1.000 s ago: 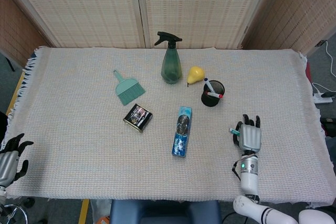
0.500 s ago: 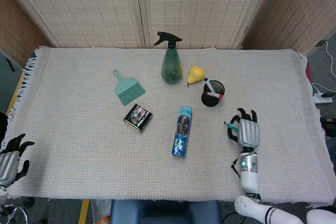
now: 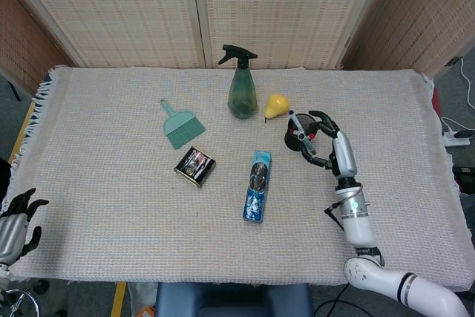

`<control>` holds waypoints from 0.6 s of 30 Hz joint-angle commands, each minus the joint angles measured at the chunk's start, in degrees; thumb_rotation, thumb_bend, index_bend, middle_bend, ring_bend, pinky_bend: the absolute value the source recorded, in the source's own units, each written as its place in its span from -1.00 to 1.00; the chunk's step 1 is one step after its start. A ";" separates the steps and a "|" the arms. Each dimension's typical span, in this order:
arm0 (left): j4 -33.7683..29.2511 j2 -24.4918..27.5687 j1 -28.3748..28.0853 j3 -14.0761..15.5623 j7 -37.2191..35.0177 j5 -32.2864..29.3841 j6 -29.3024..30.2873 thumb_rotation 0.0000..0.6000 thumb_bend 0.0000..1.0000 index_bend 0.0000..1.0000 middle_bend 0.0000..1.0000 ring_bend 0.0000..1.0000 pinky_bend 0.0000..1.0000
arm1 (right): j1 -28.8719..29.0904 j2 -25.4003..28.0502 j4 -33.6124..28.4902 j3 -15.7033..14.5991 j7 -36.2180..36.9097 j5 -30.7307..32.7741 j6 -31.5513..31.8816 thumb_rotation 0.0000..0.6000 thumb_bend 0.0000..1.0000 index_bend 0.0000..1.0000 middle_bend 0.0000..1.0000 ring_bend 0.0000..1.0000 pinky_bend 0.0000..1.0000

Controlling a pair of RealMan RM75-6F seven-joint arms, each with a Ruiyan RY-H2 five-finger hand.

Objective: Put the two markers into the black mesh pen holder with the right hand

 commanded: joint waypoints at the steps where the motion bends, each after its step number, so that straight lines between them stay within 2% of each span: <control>1: 0.07 -0.01 -0.05 -0.05 -0.03 -0.17 -0.14 1.00 0.01 -0.51 -1.00 -0.95 -0.43 | 4.67 3.08 1.92 4.18 12.27 -1.81 -5.32 1.00 -0.27 0.34 -0.64 -0.45 -0.73; 8: 0.18 0.01 -0.01 -0.28 -0.19 -0.77 -0.13 1.00 0.01 -0.51 -1.00 -0.94 -0.43 | 9.78 -0.45 15.48 3.70 18.88 -0.11 -9.66 1.00 -0.27 0.35 -0.64 -0.45 -0.71; 13: 0.27 0.06 0.04 -0.39 -0.36 -0.95 -0.08 1.00 0.01 -0.51 -1.00 -0.95 -0.43 | 11.07 -1.78 19.73 3.17 21.45 0.05 -10.91 1.00 -0.27 0.36 -0.63 -0.45 -0.71; 18: 0.98 0.11 -0.06 -0.70 -1.05 -2.16 -0.84 1.00 0.01 -0.51 -1.00 -0.94 -0.43 | 13.67 -5.60 31.33 1.47 25.76 0.93 -14.56 1.00 -0.26 0.36 -0.63 -0.45 -0.71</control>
